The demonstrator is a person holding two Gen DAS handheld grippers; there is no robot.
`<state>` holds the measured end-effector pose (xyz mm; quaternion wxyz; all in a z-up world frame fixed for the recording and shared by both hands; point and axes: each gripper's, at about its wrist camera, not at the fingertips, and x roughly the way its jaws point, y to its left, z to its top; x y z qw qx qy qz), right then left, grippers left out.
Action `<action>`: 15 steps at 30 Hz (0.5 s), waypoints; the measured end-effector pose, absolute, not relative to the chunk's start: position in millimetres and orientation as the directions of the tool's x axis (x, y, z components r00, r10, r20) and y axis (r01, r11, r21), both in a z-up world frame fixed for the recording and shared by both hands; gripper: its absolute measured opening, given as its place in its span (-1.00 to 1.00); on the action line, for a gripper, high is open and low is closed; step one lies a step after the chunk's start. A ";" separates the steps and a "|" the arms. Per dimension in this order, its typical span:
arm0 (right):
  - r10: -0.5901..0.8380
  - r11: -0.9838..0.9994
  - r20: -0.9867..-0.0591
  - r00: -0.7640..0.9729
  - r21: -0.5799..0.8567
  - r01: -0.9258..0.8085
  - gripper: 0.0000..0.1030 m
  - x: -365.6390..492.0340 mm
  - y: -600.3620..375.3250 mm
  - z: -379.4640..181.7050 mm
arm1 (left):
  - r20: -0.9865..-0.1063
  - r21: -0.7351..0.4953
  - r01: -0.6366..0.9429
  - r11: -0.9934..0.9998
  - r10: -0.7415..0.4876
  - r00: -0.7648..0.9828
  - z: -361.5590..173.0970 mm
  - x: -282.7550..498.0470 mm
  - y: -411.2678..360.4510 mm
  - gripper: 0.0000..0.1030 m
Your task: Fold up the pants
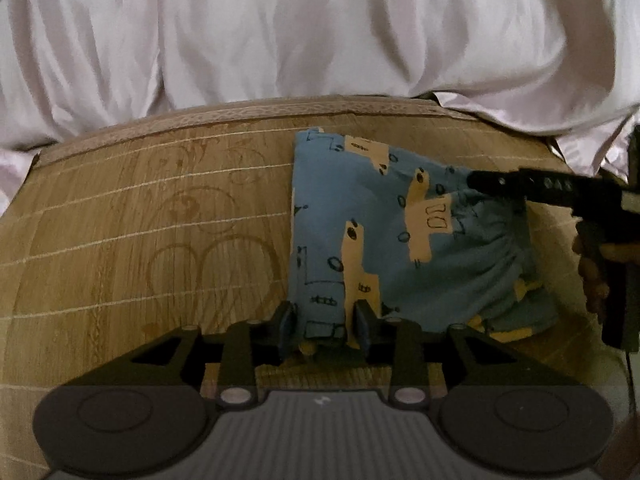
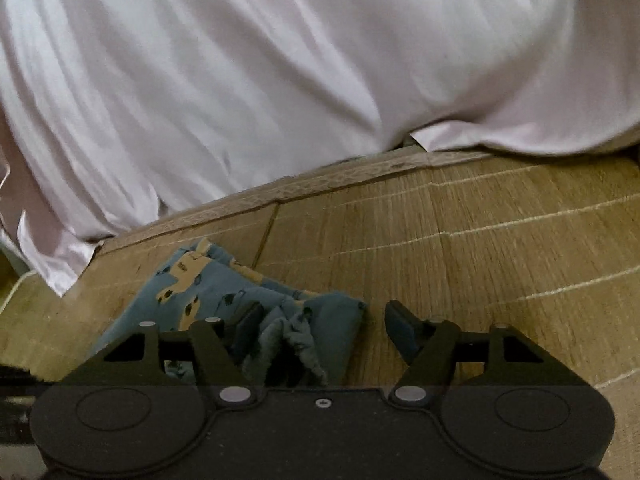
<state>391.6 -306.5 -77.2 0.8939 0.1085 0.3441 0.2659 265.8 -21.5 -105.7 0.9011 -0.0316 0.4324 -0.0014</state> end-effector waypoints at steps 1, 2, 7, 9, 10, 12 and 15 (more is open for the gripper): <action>0.551 0.835 -0.558 0.621 0.372 -0.407 0.13 391.8 -305.1 -77.0 | -0.780 -0.048 -0.022 0.999 -0.024 0.626 -104.9 265.6 -24.1 -0.28; 0.556 0.831 -0.561 0.613 0.366 -0.418 -0.08 391.4 -302.7 -76.2 | -0.780 -0.039 -0.018 0.999 -0.019 0.626 -105.0 265.0 -25.9 -0.29; 0.544 0.835 -0.562 0.623 0.287 -0.469 -0.59 383.8 -289.5 -72.8 | -0.775 -0.030 -0.003 1.000 -0.021 0.632 -104.2 262.7 -30.8 -0.53; 0.517 0.845 -0.548 0.658 0.201 -0.496 -0.65 375.9 -284.6 -68.3 | -0.771 -0.035 -0.005 0.999 -0.024 0.636 -103.6 262.1 -32.2 -0.57; 0.492 0.850 -0.534 0.687 0.126 -0.511 -0.69 370.2 -279.2 -65.4 | -0.768 -0.045 -0.006 0.999 -0.031 0.639 -103.2 262.2 -32.7 -0.58; 0.452 0.849 -0.494 0.743 -0.017 -0.528 -0.71 359.1 -269.6 -59.2 | -0.761 -0.070 -0.010 0.997 -0.047 0.647 -102.1 263.9 -34.4 -0.59; 0.407 0.840 -0.403 0.820 -0.187 -0.509 -0.73 349.0 -262.4 -49.3 | -0.745 -0.081 0.001 0.997 -0.061 0.664 -104.0 267.4 -31.0 -0.59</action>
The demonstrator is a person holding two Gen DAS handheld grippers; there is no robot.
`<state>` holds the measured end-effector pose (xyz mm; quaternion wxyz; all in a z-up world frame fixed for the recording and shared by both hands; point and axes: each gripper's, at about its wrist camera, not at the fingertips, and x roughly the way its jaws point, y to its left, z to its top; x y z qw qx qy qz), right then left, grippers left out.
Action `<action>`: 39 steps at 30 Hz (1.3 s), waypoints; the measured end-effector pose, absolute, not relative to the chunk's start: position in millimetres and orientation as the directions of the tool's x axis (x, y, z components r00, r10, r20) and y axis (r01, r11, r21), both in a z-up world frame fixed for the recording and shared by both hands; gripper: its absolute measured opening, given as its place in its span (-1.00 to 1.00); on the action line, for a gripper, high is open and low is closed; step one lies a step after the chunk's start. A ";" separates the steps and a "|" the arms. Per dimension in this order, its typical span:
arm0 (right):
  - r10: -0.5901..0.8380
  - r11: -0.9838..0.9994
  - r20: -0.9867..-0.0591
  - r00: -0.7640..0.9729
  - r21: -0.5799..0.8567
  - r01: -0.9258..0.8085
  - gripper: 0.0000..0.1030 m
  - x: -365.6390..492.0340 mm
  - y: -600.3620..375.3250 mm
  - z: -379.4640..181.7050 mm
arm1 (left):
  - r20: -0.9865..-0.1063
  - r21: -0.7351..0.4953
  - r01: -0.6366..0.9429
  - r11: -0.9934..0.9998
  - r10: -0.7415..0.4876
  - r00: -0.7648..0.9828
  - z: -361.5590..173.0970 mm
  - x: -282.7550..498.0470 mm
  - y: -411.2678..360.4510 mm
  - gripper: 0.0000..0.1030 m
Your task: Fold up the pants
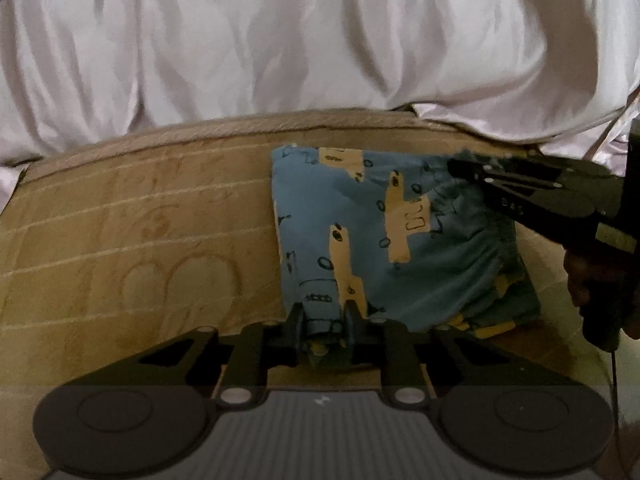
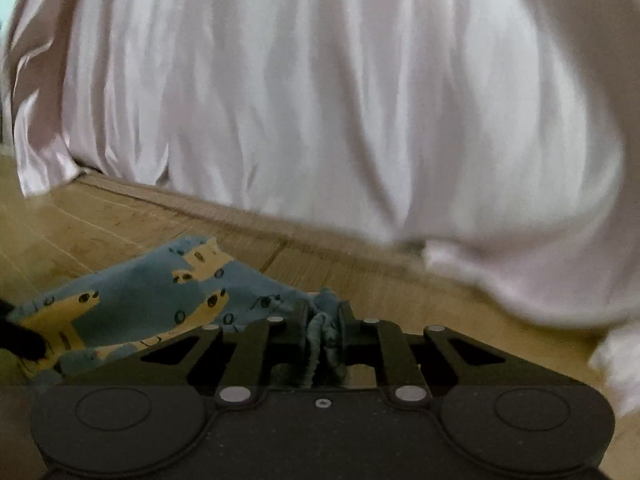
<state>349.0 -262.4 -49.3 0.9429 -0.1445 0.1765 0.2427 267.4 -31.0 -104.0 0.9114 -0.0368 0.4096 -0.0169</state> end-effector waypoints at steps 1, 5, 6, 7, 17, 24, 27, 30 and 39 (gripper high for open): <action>0.393 0.839 -0.368 0.842 -0.232 -0.493 -0.73 347.3 -262.0 -45.7 | -0.738 -0.078 0.003 0.997 -0.059 0.673 -104.8 270.2 -27.8 -0.59; 0.356 0.843 -0.280 0.891 -0.314 -0.436 -0.73 351.3 -270.9 -36.0 | -0.709 -0.077 -0.003 0.997 -0.052 0.703 -107.7 278.3 -15.3 -0.59; 0.345 0.843 -0.269 0.899 -0.333 -0.423 -0.73 353.4 -273.5 -36.6 | -0.704 -0.071 -0.003 0.997 -0.047 0.709 -108.9 278.6 -16.0 -0.59; 0.332 0.842 -0.265 0.905 -0.349 -0.411 -0.73 357.0 -275.8 -39.1 | -0.702 -0.061 0.002 0.998 -0.044 0.711 -111.1 278.8 -17.5 -0.59; 0.211 0.863 -0.356 0.910 -0.370 -0.345 0.01 381.8 -291.9 -64.7 | -0.752 -0.012 0.001 1.000 -0.010 0.659 -128.8 268.2 -13.8 -0.23; 0.174 0.899 -0.328 0.928 -0.331 -0.286 0.71 350.7 -306.9 -48.6 | -0.768 -0.050 -0.026 0.998 -0.022 0.640 -117.1 253.1 -2.0 0.39; 0.159 0.925 -0.302 0.940 -0.288 -0.248 0.98 330.8 -313.2 -34.5 | -0.757 -0.065 -0.037 0.997 -0.025 0.652 -108.8 243.1 0.9 0.69; 0.147 0.956 -0.299 0.943 -0.203 -0.213 0.98 315.9 -318.1 -17.5 | -0.737 -0.063 -0.036 0.997 -0.022 0.676 -98.6 233.6 2.1 0.82; 0.098 0.993 -0.317 0.943 -0.030 -0.113 0.99 254.7 -329.2 3.5 | -0.650 -0.020 0.016 1.000 -0.025 0.759 -69.6 203.3 1.8 0.99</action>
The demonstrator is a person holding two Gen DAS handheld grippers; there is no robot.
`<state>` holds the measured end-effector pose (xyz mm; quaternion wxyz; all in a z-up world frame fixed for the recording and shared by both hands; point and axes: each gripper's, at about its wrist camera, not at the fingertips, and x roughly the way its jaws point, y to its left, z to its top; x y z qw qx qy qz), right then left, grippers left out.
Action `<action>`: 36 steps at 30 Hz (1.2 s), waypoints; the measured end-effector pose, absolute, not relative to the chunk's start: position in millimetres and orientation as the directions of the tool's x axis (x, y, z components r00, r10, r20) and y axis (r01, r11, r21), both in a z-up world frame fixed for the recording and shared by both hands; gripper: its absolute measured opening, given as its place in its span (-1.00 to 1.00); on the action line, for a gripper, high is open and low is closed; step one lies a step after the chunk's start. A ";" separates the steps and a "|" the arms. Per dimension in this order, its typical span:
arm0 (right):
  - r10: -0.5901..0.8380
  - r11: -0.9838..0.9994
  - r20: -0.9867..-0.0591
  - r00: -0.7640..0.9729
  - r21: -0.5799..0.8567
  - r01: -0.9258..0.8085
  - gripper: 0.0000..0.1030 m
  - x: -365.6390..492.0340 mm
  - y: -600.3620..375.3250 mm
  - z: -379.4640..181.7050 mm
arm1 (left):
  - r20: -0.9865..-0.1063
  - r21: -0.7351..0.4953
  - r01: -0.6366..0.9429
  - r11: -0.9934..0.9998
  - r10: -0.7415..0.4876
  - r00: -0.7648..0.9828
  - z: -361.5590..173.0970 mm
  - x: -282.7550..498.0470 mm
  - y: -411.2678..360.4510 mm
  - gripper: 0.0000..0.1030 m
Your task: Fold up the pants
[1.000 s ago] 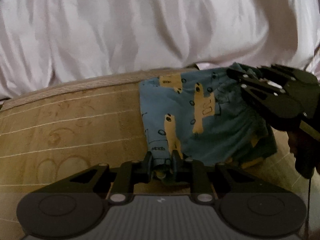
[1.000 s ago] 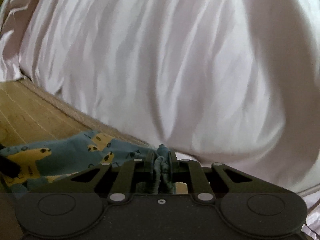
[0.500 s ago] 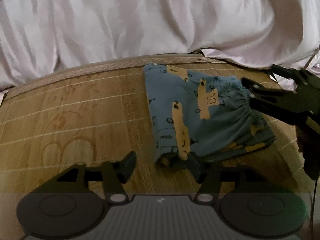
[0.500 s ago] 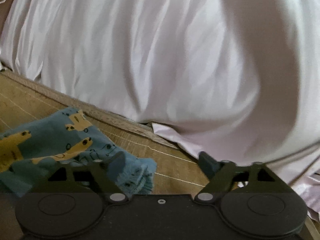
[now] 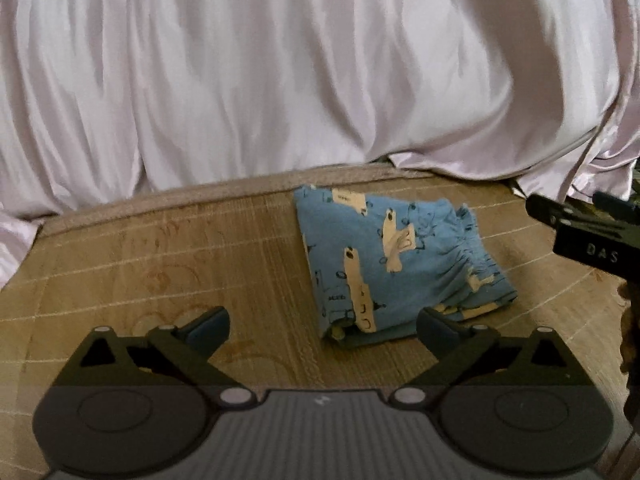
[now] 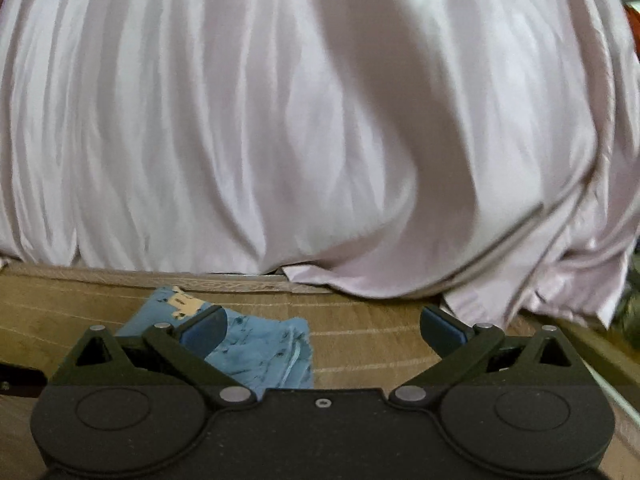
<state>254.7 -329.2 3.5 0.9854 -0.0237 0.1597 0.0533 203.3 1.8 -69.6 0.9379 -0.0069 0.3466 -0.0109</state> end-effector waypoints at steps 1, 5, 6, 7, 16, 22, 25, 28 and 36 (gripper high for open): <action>0.096 0.994 -0.322 0.942 -0.020 -0.108 0.99 249.5 -328.8 4.1 | -0.643 -0.018 0.025 1.000 -0.031 0.765 -68.1 199.5 2.4 0.99; 0.086 0.996 -0.341 0.936 0.002 -0.091 0.99 224.0 -325.3 5.0 | -0.620 0.010 0.069 0.998 -0.048 0.783 -65.8 183.3 4.9 0.99; 0.087 0.996 -0.350 0.933 0.010 -0.089 0.99 217.6 -324.6 4.3 | -0.614 0.017 0.077 0.997 -0.050 0.788 -66.2 178.6 5.8 0.99; 0.088 0.996 -0.359 0.929 0.017 -0.088 0.99 211.7 -323.9 3.2 | -0.609 0.022 0.084 0.996 -0.053 0.792 -66.9 173.9 7.2 0.99; 0.131 0.989 -0.433 0.892 -0.009 -0.150 0.99 178.9 -301.2 -5.5 | -0.614 0.015 0.096 0.995 -0.066 0.787 -76.5 148.7 22.9 0.99; 0.153 0.984 -0.428 0.891 -0.019 -0.178 0.99 169.8 -292.7 -5.9 | -0.617 0.002 0.086 0.996 -0.066 0.784 -82.0 138.4 31.9 0.99; 0.160 0.982 -0.433 0.887 -0.021 -0.187 0.99 169.6 -290.9 -7.2 | -0.616 -0.014 0.078 0.997 -0.070 0.785 -83.6 135.0 35.6 0.99; 0.169 0.980 -0.439 0.882 -0.023 -0.199 0.99 169.8 -289.0 -8.2 | -0.618 -0.013 0.071 0.997 -0.064 0.784 -83.8 133.9 37.1 0.99; 0.176 0.977 -0.445 0.878 -0.027 -0.210 0.99 170.5 -288.0 -8.9 | -0.622 -0.014 0.062 0.998 -0.058 0.781 -84.1 135.5 38.2 0.99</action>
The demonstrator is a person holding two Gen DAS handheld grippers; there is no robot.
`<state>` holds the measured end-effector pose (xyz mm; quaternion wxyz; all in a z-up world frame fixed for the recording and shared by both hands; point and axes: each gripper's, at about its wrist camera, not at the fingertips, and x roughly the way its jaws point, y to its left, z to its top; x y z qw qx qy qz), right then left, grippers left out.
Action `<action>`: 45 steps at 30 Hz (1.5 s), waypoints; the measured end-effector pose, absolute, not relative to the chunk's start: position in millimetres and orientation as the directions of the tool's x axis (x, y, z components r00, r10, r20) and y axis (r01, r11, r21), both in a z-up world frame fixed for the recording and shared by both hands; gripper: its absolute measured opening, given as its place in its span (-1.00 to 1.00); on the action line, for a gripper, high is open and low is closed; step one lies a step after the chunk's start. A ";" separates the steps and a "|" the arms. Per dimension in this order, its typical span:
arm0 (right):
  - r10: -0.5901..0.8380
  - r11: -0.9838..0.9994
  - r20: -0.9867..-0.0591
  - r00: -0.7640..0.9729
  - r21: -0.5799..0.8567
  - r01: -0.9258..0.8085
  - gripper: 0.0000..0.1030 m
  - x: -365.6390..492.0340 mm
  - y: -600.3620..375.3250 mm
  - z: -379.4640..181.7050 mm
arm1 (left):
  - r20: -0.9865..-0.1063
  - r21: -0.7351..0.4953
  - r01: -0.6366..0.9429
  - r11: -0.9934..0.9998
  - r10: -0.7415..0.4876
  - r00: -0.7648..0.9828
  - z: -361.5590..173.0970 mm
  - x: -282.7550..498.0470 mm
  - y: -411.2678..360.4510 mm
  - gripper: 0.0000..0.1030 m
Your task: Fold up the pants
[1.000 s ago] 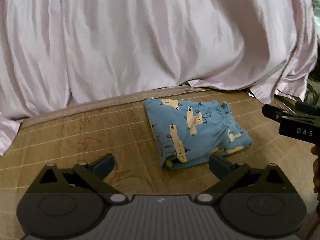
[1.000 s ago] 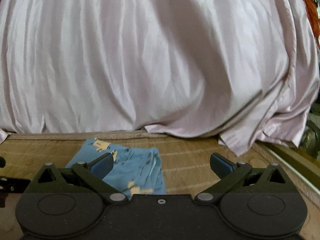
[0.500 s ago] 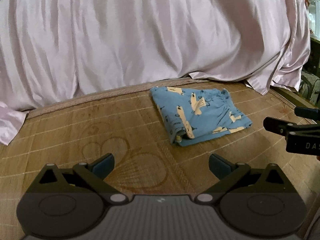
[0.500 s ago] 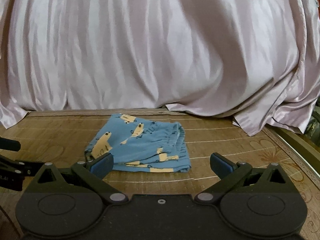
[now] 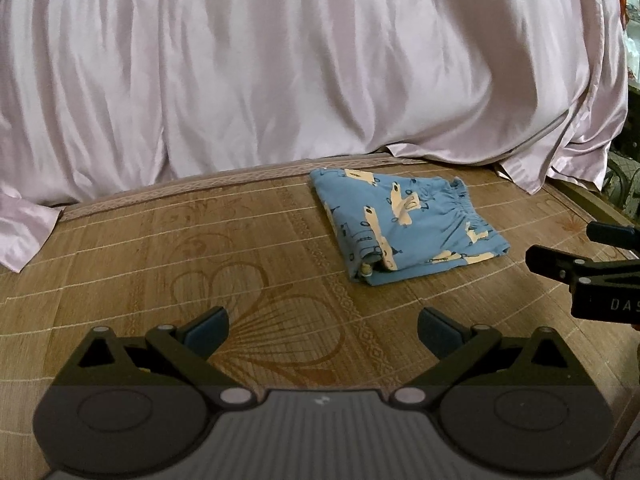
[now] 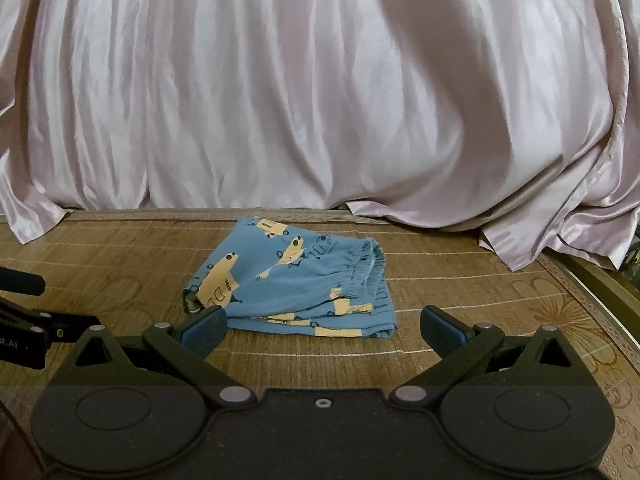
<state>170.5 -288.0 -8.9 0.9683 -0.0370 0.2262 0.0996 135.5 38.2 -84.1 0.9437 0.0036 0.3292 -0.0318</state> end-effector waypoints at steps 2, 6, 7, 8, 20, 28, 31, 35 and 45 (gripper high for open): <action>0.177 0.977 -0.447 0.877 -0.026 -0.211 0.99 170.5 -287.7 -8.9 | -0.622 -0.011 0.063 0.998 -0.057 0.781 -83.9 134.8 37.9 0.99; 0.180 0.976 -0.451 0.874 -0.027 -0.215 0.99 170.6 -287.1 -9.1 | -0.622 -0.013 0.062 0.998 -0.057 0.781 -83.9 134.8 37.5 0.99; 0.181 0.976 -0.453 0.873 -0.028 -0.217 0.99 170.7 -287.0 -9.2 | -0.621 -0.013 0.062 0.998 -0.057 0.781 -84.0 134.6 37.5 0.99; 0.180 0.976 -0.456 0.872 -0.030 -0.217 0.99 170.3 -286.2 -9.5 | -0.622 -0.012 0.063 0.998 -0.057 0.781 -83.8 134.7 37.7 0.99; 0.181 0.973 -0.472 0.863 -0.042 -0.227 0.99 172.7 -285.1 -11.1 | -0.628 -0.020 0.055 0.998 -0.056 0.777 -84.0 134.5 39.1 0.99; 0.182 0.971 -0.478 0.859 -0.049 -0.234 0.99 173.9 -284.3 -11.9 | -0.632 -0.025 0.048 0.999 -0.053 0.773 -84.9 133.0 41.1 0.99; 0.182 0.971 -0.480 0.858 -0.051 -0.234 0.99 173.7 -283.8 -12.0 | -0.634 -0.028 0.045 0.999 -0.053 0.772 -85.0 133.4 41.7 0.99; 0.181 0.971 -0.481 0.858 -0.052 -0.234 0.99 173.7 -283.4 -12.3 | -0.635 -0.034 0.043 0.998 -0.055 0.770 -85.4 133.6 42.9 0.99; 0.180 0.971 -0.481 0.858 -0.052 -0.233 0.99 173.4 -283.2 -12.4 | -0.638 -0.038 0.047 0.998 -0.061 0.767 -85.3 133.5 42.7 0.99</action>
